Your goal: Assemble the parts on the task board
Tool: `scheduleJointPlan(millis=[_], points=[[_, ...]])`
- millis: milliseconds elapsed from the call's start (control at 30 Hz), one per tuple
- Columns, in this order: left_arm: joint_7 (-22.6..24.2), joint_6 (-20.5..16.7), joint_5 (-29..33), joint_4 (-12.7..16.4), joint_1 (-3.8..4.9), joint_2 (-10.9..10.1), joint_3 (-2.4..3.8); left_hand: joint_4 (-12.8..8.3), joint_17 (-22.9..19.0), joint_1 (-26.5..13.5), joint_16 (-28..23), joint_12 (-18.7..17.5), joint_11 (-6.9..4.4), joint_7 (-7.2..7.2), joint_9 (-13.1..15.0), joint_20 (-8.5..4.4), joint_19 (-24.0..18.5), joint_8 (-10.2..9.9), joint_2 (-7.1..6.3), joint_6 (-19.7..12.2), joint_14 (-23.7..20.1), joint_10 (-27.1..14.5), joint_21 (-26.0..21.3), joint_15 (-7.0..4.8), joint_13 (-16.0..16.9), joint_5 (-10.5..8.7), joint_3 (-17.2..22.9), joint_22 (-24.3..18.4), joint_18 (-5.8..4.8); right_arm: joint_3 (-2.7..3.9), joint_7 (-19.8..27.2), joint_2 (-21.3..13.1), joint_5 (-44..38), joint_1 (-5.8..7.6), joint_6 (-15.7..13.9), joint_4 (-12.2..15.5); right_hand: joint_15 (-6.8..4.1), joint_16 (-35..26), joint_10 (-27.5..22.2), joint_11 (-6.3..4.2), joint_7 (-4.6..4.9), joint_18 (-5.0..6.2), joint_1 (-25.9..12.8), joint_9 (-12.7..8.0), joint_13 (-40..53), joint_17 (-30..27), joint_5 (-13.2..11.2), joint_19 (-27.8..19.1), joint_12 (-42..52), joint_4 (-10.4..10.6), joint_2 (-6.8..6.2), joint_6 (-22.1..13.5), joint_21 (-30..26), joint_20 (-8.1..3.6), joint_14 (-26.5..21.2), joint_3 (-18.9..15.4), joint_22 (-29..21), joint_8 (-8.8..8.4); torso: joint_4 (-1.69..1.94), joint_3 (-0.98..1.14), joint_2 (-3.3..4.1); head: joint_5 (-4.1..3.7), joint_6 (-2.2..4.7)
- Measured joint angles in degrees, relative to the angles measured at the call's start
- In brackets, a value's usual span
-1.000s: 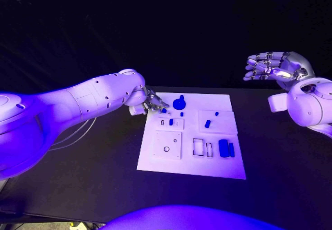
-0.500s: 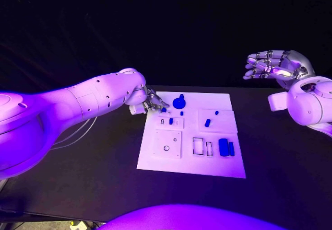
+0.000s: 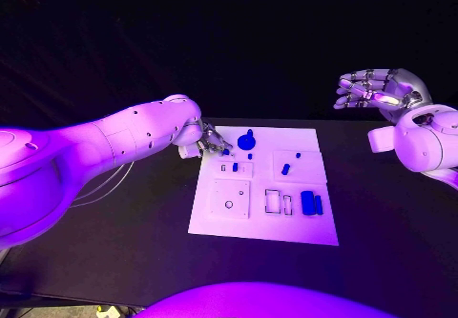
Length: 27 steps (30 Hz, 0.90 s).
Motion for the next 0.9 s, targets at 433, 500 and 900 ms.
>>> scheduleJointPlan(millis=[433,500,900], points=[[0.1,-0.3,0.0,0.0,0.00,0.1,0.03,-1.6,0.1,2.2,0.0,0.0,0.18,-0.16,0.0,-0.10,0.1,-0.6,-1.56,0.2,0.0,0.2,0.0,0.00,0.3,-0.01,3.5,0.2,0.00,-0.04,0.0,0.2,0.0,0.00,0.2,-0.2,0.00,0.0,0.0,0.00,0.00,0.00,0.0,0.0,0.0,0.0,0.4,0.0,0.0,0.0,0.00,0.0,0.0,0.00,0.0,0.0,0.0,0.00,0.03,-0.02,0.01,-0.07,-0.13],[0.1,-0.5,0.0,0.0,0.01,0.1,0.03,-1.0,0.1,2.4,0.0,0.0,0.18,-0.16,0.0,-0.10,0.1,-0.6,-1.78,0.2,0.0,0.2,0.0,0.00,0.3,-0.01,4.0,0.2,0.00,-0.05,0.0,0.2,0.0,0.00,0.3,-0.2,0.00,0.0,0.0,0.00,0.00,0.00,0.0,0.0,0.0,0.0,0.4,0.0,0.0,0.0,0.00,0.0,0.0,0.00,0.0,0.0,0.0,0.00,0.03,-0.03,0.01,-0.08,-0.14],[0.3,-1.4,0.7,-0.1,-0.06,0.1,0.00,-5.1,0.1,3.5,0.0,-0.9,0.19,-0.16,-0.1,-0.10,0.1,-2.0,-2.96,0.1,0.0,0.2,0.0,0.00,0.3,0.00,13.5,0.2,0.00,-0.07,0.0,0.3,0.0,-0.01,0.6,-0.4,0.00,0.0,0.0,0.02,-0.01,0.00,0.0,-0.1,-0.3,0.0,0.4,0.0,0.0,0.0,0.00,0.0,0.0,0.00,0.0,0.0,-0.3,0.00,0.03,0.01,0.03,-0.01,-0.06]])
